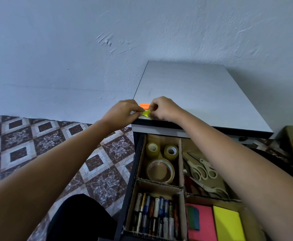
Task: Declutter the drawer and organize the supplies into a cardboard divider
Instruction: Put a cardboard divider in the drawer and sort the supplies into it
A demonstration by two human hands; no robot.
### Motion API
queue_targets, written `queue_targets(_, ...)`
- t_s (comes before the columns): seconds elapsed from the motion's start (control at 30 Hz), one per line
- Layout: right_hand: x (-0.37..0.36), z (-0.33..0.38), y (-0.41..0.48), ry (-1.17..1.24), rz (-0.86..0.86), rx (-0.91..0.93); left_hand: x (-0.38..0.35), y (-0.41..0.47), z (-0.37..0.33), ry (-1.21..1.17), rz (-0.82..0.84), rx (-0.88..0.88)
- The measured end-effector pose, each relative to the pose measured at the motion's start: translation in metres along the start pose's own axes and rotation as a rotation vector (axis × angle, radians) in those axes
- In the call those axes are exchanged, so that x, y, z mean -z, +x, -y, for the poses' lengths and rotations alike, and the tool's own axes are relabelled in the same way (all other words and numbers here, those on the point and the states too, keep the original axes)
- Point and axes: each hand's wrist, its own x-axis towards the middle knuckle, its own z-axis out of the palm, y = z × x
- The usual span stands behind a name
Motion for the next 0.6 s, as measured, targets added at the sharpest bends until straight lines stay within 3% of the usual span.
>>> queue_targets(0.23, 0.001, -0.006, -0.002, 0.092, -0.008, 0.058, 0.001, 0.006, 0.002, -0.084, 0.067, 0.053)
queue_targets(0.6, -0.003, -0.01, -0.016, -0.07, -0.154, 0.254, -0.001, 0.01, -0.008, 0.004, 0.122, 0.059)
